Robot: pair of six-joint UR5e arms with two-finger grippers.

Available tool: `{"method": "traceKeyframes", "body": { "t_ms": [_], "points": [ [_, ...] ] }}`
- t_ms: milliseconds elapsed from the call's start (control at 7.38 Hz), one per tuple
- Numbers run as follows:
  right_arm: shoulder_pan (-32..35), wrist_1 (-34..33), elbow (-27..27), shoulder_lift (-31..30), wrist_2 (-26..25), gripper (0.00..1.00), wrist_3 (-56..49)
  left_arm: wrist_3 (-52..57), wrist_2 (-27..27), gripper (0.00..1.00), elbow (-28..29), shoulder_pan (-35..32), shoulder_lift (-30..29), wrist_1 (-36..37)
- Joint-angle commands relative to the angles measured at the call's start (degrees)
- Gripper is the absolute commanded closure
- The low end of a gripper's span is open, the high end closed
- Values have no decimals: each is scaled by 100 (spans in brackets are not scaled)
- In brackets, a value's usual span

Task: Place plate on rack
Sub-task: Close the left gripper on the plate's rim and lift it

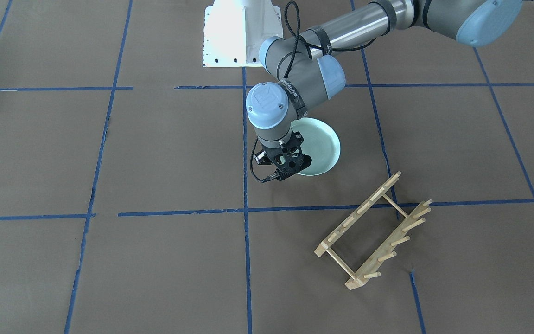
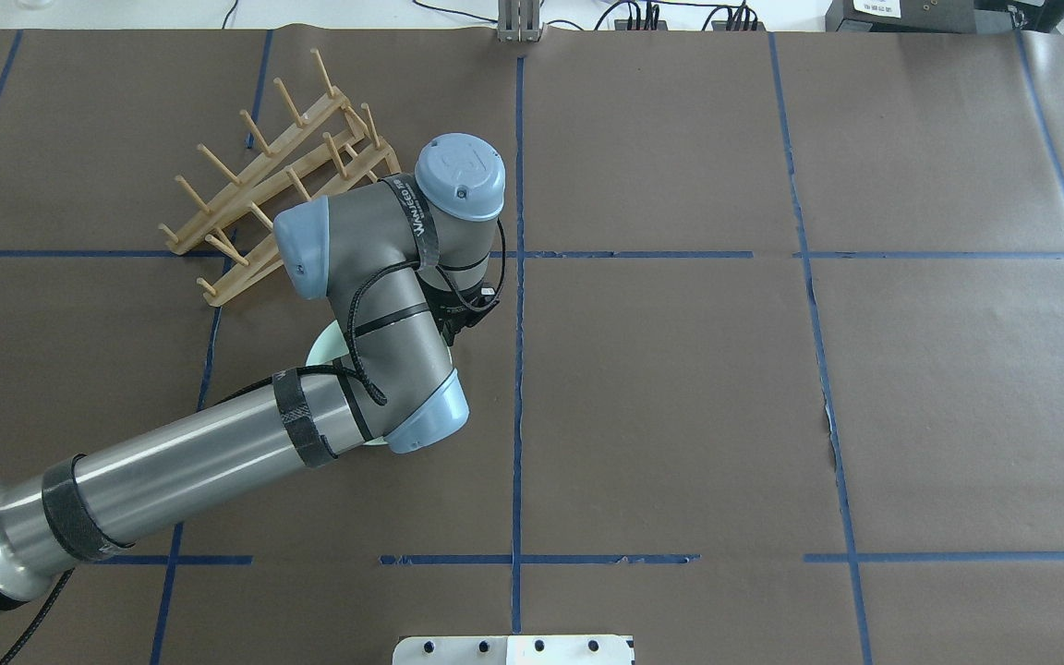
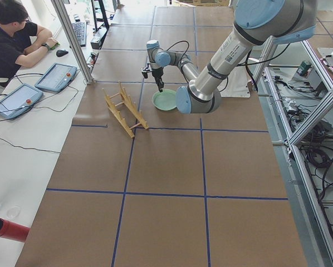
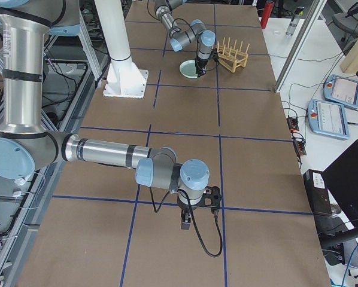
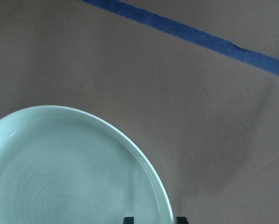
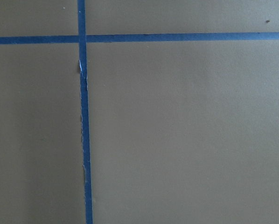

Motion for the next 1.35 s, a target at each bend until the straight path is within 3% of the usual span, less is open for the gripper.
{"method": "traceKeyframes", "body": {
  "t_ms": [0, 406, 948, 1083, 1219],
  "points": [
    [-6, 0, 0, 0, 0, 0, 0, -21, -1, 100, -4, -4, 102, -221],
    [-6, 0, 0, 0, 0, 0, 0, -38, -79, 100, -187, -91, 120, -178],
    [-6, 0, -9, 0, 0, 0, 0, -73, -1254, 100, -1783, -1099, 172, -230],
    [2, 0, 0, 0, 0, 0, 0, -221, -1518, 100, -2006, -1555, 172, -657],
    [-6, 0, 0, 0, 0, 0, 0, -701, -1747, 100, -1999, -2012, 242, -1670]
  ]
}}
